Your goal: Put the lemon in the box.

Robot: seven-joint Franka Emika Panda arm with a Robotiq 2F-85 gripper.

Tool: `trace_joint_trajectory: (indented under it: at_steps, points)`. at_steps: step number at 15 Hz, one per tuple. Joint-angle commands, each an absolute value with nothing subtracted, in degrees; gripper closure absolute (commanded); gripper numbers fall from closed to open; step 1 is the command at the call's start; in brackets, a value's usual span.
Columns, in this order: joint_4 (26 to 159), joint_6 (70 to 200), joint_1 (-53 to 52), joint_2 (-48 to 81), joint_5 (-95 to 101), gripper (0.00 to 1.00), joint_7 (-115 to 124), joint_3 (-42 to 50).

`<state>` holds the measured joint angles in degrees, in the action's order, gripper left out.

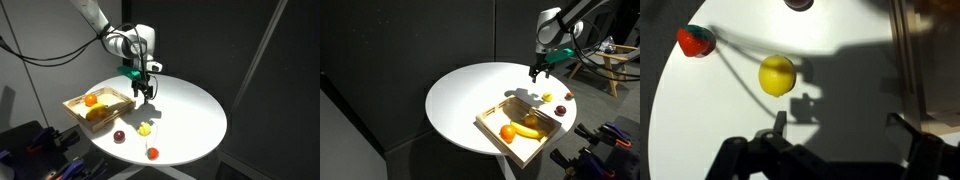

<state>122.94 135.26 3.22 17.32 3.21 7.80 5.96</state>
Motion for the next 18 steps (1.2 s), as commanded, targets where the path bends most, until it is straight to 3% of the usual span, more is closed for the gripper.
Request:
trace_joint_trajectory:
  at_steps: [1,18]
  points:
    - [121.17,135.13,3.22,18.84,3.16,0.0,9.06,6.21]
    - [119.24,137.71,3.58,24.56,0.74,0.0,24.43,10.88]
